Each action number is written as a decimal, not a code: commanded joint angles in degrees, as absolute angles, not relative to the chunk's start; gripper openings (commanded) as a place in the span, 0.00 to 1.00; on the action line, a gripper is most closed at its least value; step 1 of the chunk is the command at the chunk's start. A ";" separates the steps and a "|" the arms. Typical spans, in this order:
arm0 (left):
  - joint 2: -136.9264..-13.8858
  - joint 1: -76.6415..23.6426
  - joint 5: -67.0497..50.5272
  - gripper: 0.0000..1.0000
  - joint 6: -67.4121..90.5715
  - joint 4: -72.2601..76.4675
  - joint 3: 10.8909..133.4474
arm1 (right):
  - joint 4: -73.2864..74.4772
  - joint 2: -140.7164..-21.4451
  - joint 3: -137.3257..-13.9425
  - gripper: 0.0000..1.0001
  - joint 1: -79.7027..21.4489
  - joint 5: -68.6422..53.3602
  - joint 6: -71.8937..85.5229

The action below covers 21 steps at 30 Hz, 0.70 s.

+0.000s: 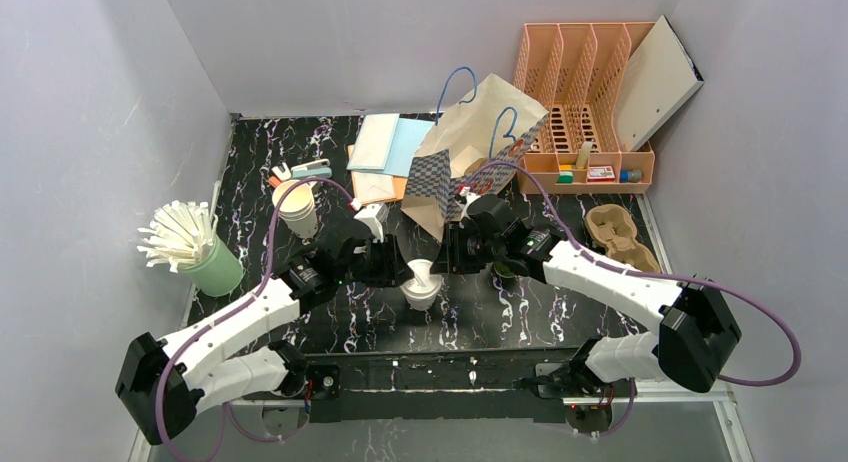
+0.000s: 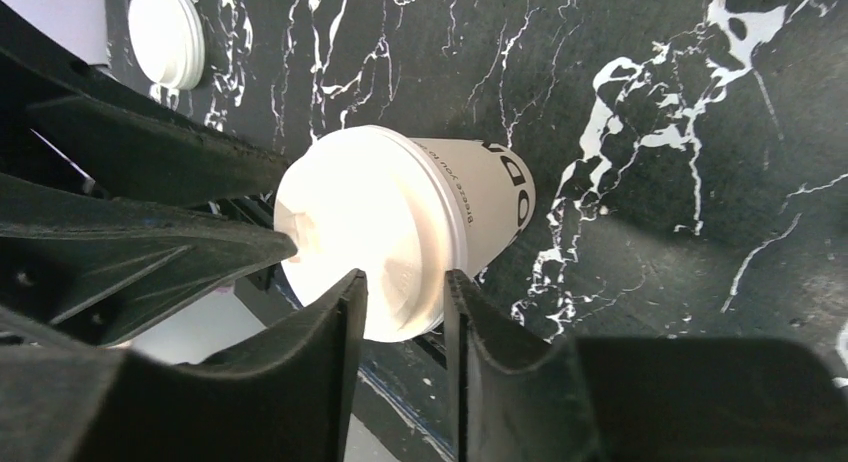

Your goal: Pack the takeout coffee

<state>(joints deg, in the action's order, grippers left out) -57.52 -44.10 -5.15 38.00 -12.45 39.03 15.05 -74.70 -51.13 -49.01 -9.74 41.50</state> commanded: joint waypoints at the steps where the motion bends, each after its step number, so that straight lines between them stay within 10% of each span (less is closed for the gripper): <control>1: -56.43 -44.30 -3.98 0.44 36.89 -15.93 42.56 | 18.08 -73.66 -55.42 0.49 -48.96 -7.32 38.24; 7: -56.35 -44.27 0.43 0.68 34.55 -22.68 49.47 | 24.01 -72.91 -61.02 0.96 -49.02 -5.82 32.10; 14: -53.44 -42.06 12.50 0.94 34.65 -29.59 52.56 | 31.79 -77.68 -69.15 0.98 -55.24 -1.47 24.50; 21: -52.40 -31.56 13.41 0.98 31.51 -33.30 51.14 | 37.77 -85.08 -76.45 0.98 -59.67 3.45 21.50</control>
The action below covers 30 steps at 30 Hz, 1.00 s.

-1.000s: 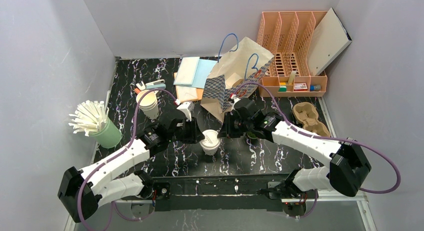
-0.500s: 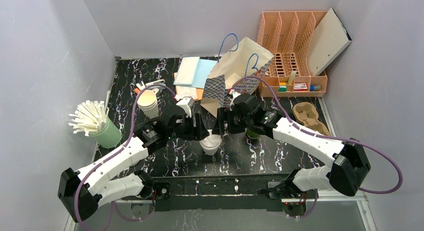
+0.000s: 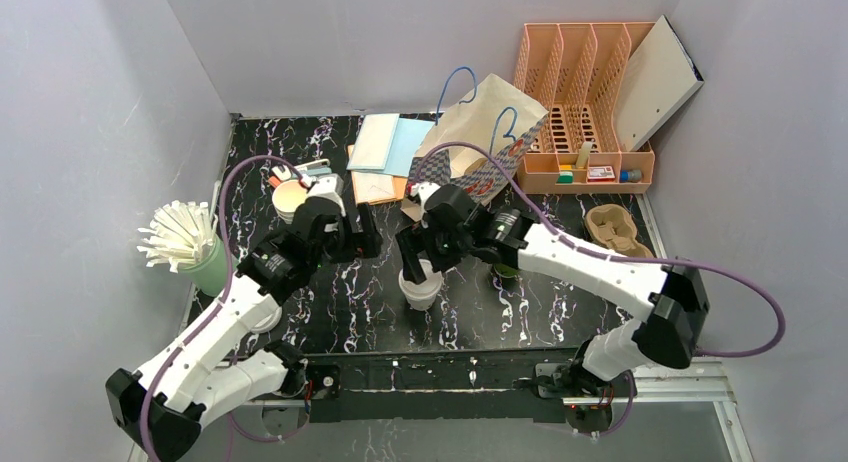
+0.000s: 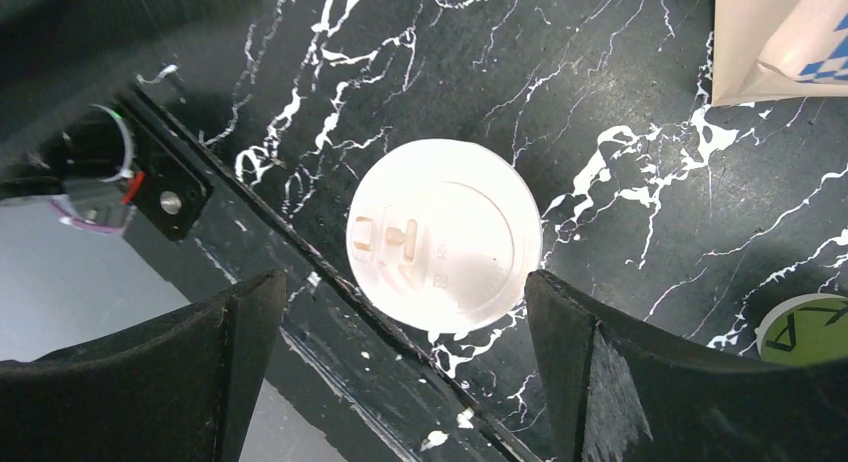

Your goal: Pack the takeout coffee

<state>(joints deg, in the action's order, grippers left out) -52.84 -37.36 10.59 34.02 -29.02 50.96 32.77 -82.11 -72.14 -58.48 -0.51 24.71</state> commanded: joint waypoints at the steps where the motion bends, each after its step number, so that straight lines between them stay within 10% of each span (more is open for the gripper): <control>1: -52.26 -29.63 12.71 0.98 31.17 -33.27 50.52 | 38.12 -85.80 -77.06 0.98 -59.90 3.68 21.53; 30: -54.10 -23.29 2.11 0.98 29.72 -28.56 47.01 | 48.25 -97.92 -86.92 0.98 -65.89 11.95 22.04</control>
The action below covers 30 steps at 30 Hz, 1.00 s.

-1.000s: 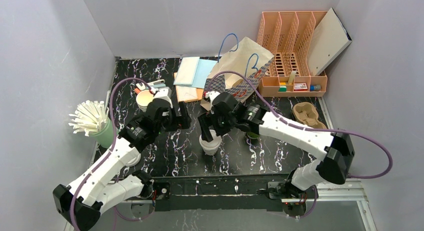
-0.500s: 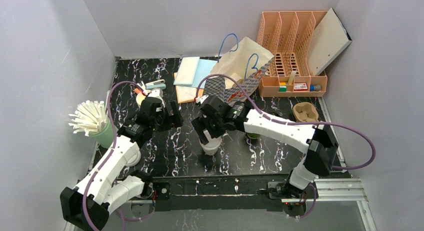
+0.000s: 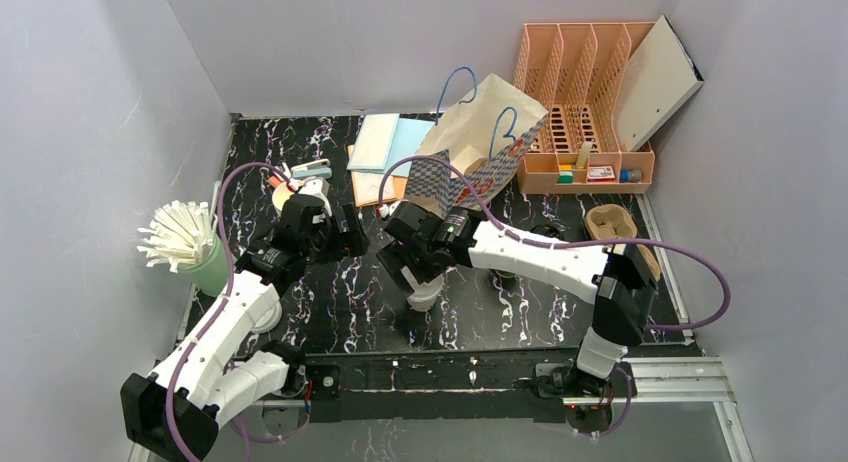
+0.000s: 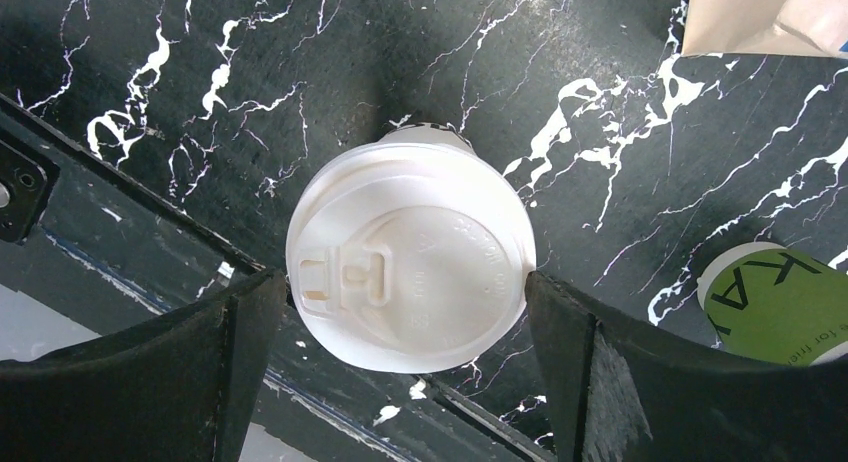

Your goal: Pack the takeout coffee

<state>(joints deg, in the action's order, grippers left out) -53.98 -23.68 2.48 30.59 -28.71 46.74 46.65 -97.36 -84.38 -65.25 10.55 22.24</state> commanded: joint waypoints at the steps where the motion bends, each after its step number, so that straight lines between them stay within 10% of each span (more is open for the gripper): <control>1: -54.11 -23.29 2.09 0.98 29.71 -28.56 47.02 | 48.30 -98.03 -86.92 0.98 -65.98 11.96 21.94; 30: -54.44 -23.29 -1.86 0.97 31.67 -7.94 47.53 | 50.00 -87.33 -81.32 0.84 -66.42 16.96 24.93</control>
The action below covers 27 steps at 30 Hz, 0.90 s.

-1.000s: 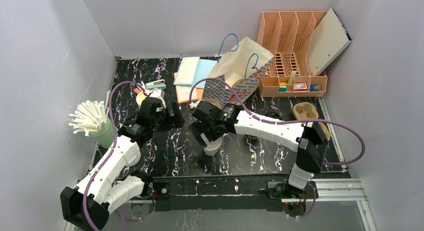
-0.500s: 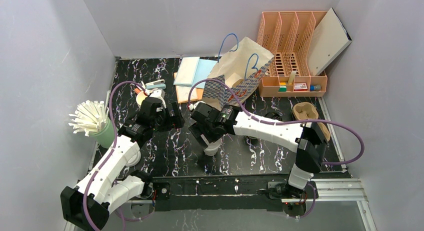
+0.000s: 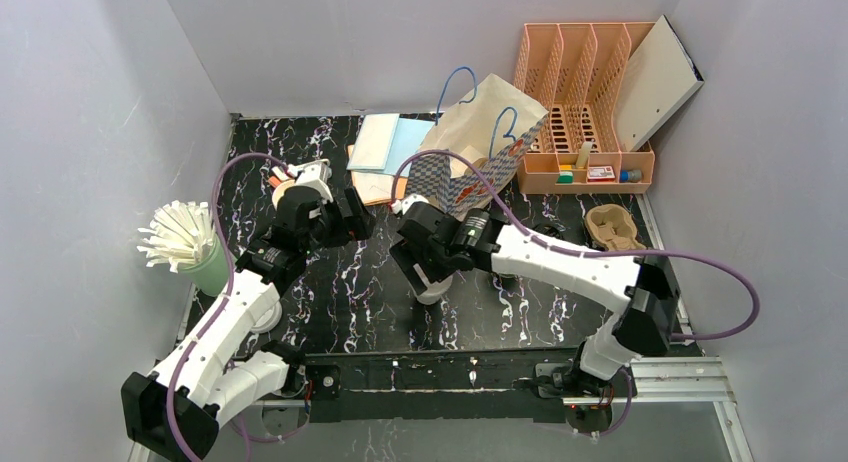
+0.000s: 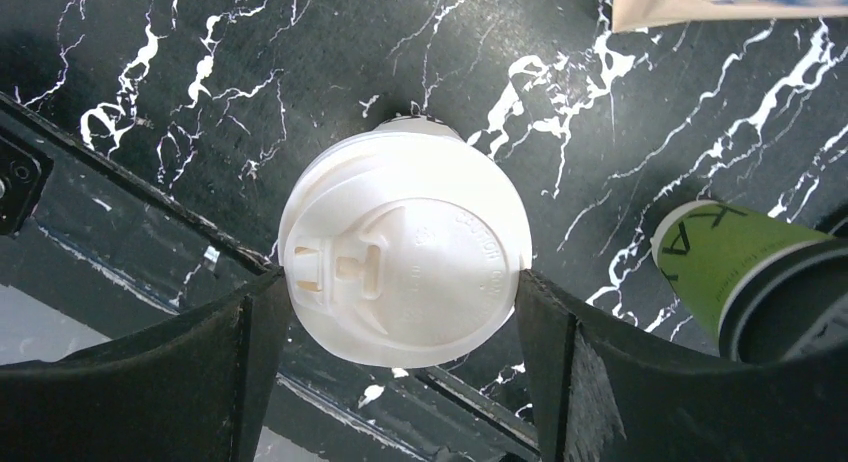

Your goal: Pack the takeout coffee

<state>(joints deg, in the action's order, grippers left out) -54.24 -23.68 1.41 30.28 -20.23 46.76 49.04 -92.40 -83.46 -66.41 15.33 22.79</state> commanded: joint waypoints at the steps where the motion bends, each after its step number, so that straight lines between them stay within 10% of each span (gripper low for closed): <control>1: -55.83 -23.29 -3.01 0.96 32.42 -6.34 48.51 | 50.07 -85.94 -80.58 0.84 -66.25 16.96 25.32; 11: -71.88 -23.96 -10.30 0.86 39.01 2.12 63.10 | 55.37 -76.62 -83.25 0.78 -64.79 16.82 26.25; 27: -94.37 -25.83 -23.21 0.70 20.11 0.51 89.97 | 69.41 -83.96 -123.91 0.67 -63.86 32.74 20.70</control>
